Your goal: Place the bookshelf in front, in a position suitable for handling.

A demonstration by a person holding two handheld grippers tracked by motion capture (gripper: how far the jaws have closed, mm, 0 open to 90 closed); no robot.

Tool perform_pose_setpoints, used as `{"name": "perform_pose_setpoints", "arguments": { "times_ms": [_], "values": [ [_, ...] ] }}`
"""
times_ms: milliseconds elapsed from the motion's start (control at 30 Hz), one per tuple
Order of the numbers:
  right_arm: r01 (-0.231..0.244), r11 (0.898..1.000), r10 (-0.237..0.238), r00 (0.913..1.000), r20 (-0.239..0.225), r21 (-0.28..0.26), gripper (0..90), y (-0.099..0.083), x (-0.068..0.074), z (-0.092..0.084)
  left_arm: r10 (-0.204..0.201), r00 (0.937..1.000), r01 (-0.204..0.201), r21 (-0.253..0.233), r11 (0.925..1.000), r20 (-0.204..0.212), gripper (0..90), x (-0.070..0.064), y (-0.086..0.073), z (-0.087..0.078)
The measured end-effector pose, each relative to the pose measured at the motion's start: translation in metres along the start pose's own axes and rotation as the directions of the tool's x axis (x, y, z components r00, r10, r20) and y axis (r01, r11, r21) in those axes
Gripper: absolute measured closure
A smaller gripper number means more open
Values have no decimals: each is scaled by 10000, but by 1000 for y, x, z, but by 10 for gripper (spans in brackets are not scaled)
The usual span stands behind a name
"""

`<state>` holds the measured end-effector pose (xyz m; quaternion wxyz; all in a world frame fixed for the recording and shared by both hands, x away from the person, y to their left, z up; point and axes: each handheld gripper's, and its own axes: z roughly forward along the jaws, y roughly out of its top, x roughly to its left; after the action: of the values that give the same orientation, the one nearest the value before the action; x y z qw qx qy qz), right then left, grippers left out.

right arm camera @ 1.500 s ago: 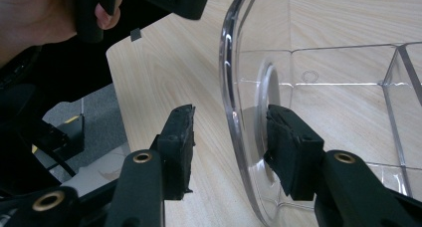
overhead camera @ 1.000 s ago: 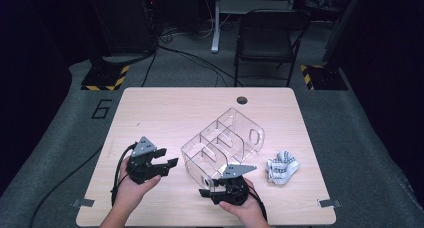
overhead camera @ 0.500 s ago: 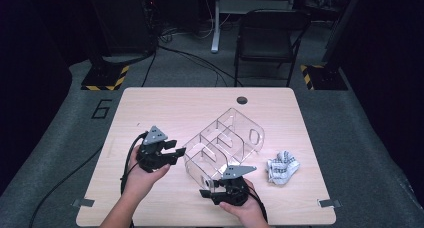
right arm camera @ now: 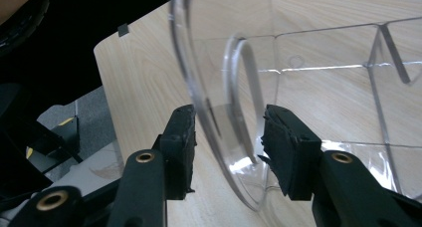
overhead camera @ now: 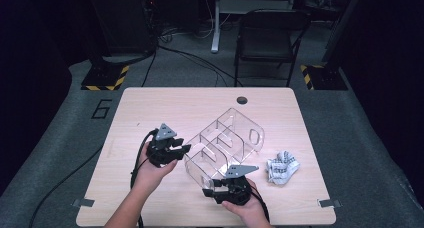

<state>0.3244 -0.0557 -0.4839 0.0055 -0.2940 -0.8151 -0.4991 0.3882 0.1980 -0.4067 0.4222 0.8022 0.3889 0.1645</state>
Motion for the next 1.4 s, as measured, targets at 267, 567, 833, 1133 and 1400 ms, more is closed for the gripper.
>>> {"name": "perform_pose_setpoints", "arguments": {
  "times_ms": [267,567,833,1133,1400],
  "values": [
    [-209,9997,212,9994,283,-97,530,-4,-7,-3,514,9986,-516,160,9985,110,630,-4,0,-1],
    [-234,9995,249,9976,638,-231,526,-6,-12,-10,318,9993,-324,327,9989,189,591,-4,-6,-4],
    [-288,9990,328,9921,1210,-347,520,-8,-15,-17,209,9992,-223,414,9989,351,558,-6,-19,-9],
    [-357,9980,437,9859,1615,-524,506,-11,-21,-23,42,9980,-70,444,9990,630,530,-9,-30,-18],
    [-236,9982,350,9761,2147,-555,490,-13,-22,-27,-502,9961,480,315,9984,730,429,-18,-38,-21]
  ]
}}
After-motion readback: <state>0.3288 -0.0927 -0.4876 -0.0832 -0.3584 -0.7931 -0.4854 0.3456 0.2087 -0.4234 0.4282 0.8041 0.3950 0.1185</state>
